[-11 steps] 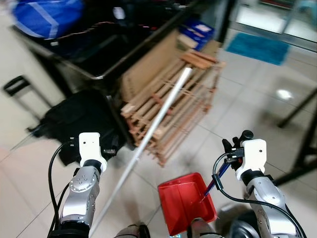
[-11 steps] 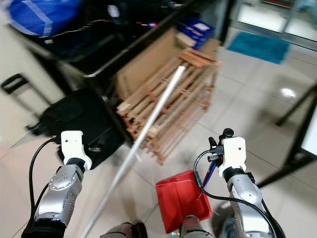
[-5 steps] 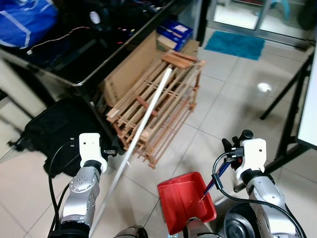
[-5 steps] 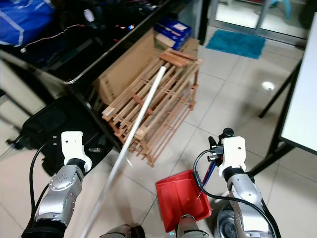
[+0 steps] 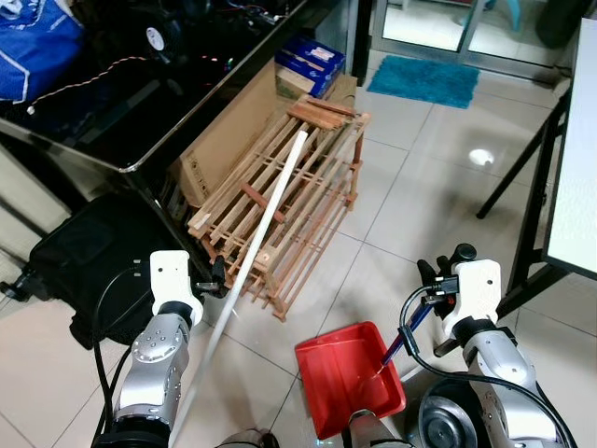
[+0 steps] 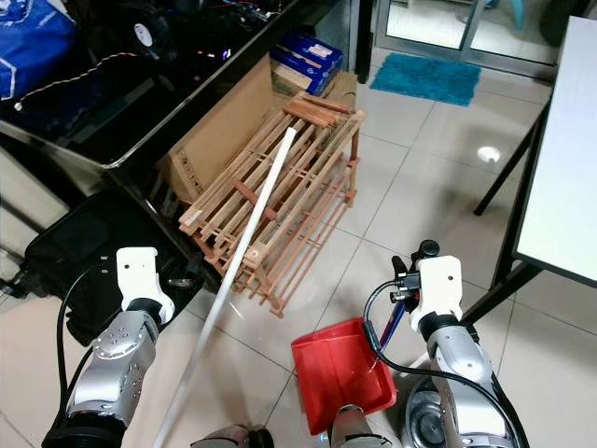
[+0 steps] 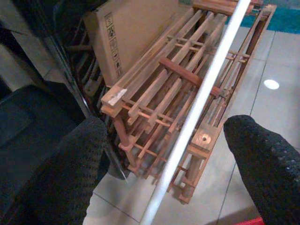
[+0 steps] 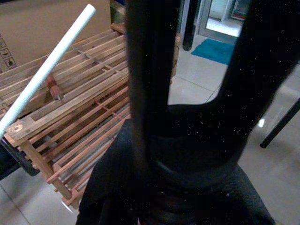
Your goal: Sweep floor
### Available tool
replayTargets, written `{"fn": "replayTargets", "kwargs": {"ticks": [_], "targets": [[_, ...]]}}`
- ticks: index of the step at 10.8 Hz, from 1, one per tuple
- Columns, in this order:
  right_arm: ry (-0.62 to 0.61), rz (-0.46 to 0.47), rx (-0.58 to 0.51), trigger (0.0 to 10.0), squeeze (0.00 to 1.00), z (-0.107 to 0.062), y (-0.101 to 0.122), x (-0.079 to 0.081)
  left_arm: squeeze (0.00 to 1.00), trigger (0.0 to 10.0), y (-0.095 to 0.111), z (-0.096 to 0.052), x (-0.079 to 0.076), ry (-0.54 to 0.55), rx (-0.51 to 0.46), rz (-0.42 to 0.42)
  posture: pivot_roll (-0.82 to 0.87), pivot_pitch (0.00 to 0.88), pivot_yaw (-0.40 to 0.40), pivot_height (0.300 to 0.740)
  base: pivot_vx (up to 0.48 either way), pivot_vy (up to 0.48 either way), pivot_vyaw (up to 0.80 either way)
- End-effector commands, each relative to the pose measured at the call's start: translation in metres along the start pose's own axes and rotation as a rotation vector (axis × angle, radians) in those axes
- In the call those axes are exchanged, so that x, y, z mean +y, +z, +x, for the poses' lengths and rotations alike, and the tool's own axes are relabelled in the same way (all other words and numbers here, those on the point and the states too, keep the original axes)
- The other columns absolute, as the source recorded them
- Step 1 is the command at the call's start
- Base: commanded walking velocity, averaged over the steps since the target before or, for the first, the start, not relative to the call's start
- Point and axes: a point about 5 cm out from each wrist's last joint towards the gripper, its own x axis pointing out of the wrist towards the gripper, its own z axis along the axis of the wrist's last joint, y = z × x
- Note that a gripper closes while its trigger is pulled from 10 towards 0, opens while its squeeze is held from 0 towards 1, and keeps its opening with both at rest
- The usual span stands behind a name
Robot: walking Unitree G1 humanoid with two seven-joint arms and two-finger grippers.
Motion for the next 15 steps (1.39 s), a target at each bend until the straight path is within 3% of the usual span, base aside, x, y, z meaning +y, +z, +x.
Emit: {"fn": "replayTargets", "kwargs": {"ticks": [1, 4, 6, 15], "targets": [[0.012, 0.009, -0.021, 10.0, 0.0, 0.0016, 0.0064, 0.0029, 0.0, 10.0, -0.005, -0.0032, 0.0052, 0.012, 0.016, -0.006, -0.17, 0.169, 0.126, 0.74, 0.0, 0.0, -0.8], [0.015, 0.006, -0.026, 10.0, 0.0, 0.002, 0.0072, 0.0031, 0.0, 10.0, -0.0053, -0.0033, 0.0037, 0.009, 0.018, -0.007, -0.17, 0.17, 0.126, 0.74, 0.0, 0.0, -0.8], [0.017, 0.007, -0.033, 10.0, 0.0, 0.0026, 0.0086, 0.0042, 0.0, 10.0, -0.0051, -0.0035, 0.0042, 0.009, 0.017, -0.002, -0.17, 0.17, 0.126, 0.74, 0.137, 0.0, 0.0], [0.018, 0.009, -0.034, 10.0, 0.0, 0.0022, 0.0082, 0.0062, 0.0, 10.0, -0.0063, -0.0042, 0.0051, 0.007, 0.023, 0.01, -0.17, 0.173, 0.128, 0.74, 0.412, 0.0, 0.0]]}}
